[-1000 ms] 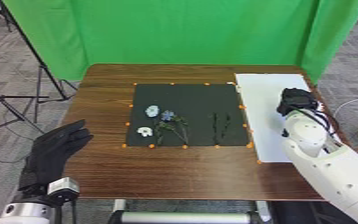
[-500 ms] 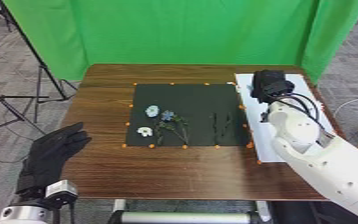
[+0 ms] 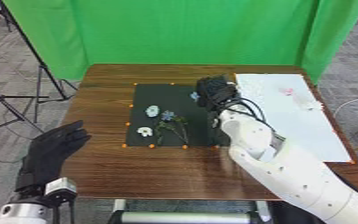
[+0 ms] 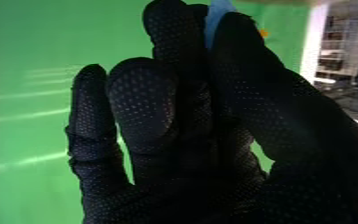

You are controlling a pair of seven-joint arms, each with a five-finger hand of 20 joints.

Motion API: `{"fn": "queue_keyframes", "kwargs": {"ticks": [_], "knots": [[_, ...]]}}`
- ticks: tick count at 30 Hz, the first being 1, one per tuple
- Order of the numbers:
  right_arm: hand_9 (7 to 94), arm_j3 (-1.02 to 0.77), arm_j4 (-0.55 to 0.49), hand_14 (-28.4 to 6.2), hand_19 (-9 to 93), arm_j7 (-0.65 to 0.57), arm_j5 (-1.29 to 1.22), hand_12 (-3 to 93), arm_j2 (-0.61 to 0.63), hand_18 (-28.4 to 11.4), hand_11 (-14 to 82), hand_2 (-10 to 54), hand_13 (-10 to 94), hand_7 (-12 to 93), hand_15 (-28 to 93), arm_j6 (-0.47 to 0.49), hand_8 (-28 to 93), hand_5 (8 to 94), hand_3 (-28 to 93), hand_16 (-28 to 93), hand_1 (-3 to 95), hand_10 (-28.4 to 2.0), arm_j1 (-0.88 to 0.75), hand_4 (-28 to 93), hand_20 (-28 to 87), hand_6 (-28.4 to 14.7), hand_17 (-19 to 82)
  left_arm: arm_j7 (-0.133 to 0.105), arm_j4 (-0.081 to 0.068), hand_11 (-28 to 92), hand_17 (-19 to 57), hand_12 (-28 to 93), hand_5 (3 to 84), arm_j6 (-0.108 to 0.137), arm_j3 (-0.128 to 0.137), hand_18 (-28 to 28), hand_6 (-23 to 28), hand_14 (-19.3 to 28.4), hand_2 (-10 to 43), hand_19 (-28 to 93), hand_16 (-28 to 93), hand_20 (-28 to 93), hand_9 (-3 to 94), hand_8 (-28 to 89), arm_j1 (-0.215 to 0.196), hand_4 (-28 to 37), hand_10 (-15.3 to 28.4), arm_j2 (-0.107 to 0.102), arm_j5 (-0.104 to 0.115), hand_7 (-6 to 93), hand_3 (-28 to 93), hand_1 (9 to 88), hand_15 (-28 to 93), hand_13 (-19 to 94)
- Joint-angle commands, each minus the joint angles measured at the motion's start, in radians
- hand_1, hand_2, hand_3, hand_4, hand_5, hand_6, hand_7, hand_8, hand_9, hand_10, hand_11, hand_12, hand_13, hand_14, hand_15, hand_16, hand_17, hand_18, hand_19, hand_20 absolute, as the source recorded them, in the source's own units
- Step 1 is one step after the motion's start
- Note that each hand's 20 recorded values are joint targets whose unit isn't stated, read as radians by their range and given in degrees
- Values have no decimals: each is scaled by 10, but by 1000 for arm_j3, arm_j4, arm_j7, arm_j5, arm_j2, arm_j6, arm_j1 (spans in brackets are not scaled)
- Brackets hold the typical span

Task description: Arrange flowers

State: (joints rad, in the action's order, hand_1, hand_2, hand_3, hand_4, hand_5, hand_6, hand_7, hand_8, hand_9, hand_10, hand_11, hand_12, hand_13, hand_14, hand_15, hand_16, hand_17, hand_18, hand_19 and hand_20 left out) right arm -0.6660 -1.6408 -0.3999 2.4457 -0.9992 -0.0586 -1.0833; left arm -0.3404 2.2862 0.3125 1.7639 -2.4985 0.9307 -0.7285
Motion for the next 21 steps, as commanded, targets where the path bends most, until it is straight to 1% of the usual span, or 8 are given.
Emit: {"fn": "queue_keyframes", "kwargs": {"ticks": [1, 4, 8, 13, 15, 16, 17, 21], "knots": [[866, -25, 55, -53, 852, 25, 52, 299, -103, -193, 181, -77, 737, 273, 690, 43, 12, 796, 755, 220, 512, -80, -58, -283, 166, 14, 297, 3, -7, 394, -96, 114, 479, -13, -1, 218, 147, 283, 44, 558, -119, 157, 410, -85, 9, -136, 228, 5, 1, 155, 824, 276, 612, 283], [867, -34, 74, -53, 851, 5, 58, 299, -115, -193, 180, -77, 737, 273, 688, 45, 11, 796, 755, 219, 512, -80, -62, -283, 165, 14, 297, 9, -12, 393, -95, 113, 479, -20, 2, 217, 147, 284, 45, 558, -119, 157, 411, -85, 18, -138, 228, -4, -1, 155, 823, 276, 612, 284], [865, -40, 79, -54, 851, -5, 55, 301, -124, -193, 179, -77, 736, 273, 689, 55, 11, 795, 757, 220, 511, -79, -76, -283, 165, 14, 295, 19, -13, 394, -96, 114, 479, -28, 9, 218, 147, 284, 44, 557, -119, 157, 411, -85, 21, -138, 228, -3, -5, 155, 824, 276, 612, 284], [865, -43, 86, -56, 849, -6, 64, 301, -150, -194, 177, -78, 732, 271, 689, 60, 7, 794, 760, 220, 510, -79, -94, -283, 165, 12, 292, 22, -17, 395, -95, 114, 479, -34, 6, 218, 147, 284, 44, 559, -119, 158, 411, -85, 28, -137, 228, -7, -3, 154, 824, 276, 611, 284], [865, -46, 93, -57, 848, -14, 63, 302, -160, -194, 176, -78, 730, 271, 689, 65, 6, 794, 761, 220, 510, -79, -93, -283, 165, 12, 290, 30, -20, 394, -96, 114, 479, -38, 4, 218, 147, 283, 45, 558, -119, 157, 411, -84, 38, -138, 228, -7, -7, 154, 823, 276, 612, 284], [864, -46, 95, -57, 847, -22, 59, 302, -163, -194, 175, -78, 729, 270, 689, 66, 6, 793, 762, 220, 509, -79, -90, -283, 165, 12, 289, 27, -21, 394, -96, 114, 479, -34, 0, 218, 147, 283, 45, 558, -119, 157, 411, -84, 42, -138, 228, -13, -4, 154, 823, 276, 611, 284], [863, -44, 96, -58, 846, -31, 52, 303, -165, -194, 175, -78, 726, 270, 688, 57, 5, 790, 762, 220, 508, -79, -89, -283, 164, 12, 287, 34, -21, 395, -96, 114, 479, -39, 1, 218, 147, 283, 45, 558, -119, 157, 411, -84, 44, -138, 228, -10, -5, 154, 823, 276, 611, 284], [827, -53, 97, -61, 838, -27, 45, 293, -178, -196, 181, -76, 703, 278, 689, 61, -6, 757, 765, 216, 488, -85, -82, -283, 161, 3, 271, 35, -22, 395, -95, 114, 479, -39, 0, 218, 146, 284, 45, 558, -119, 157, 411, -85, 45, -138, 228, -10, -6, 155, 822, 277, 612, 285]]}}
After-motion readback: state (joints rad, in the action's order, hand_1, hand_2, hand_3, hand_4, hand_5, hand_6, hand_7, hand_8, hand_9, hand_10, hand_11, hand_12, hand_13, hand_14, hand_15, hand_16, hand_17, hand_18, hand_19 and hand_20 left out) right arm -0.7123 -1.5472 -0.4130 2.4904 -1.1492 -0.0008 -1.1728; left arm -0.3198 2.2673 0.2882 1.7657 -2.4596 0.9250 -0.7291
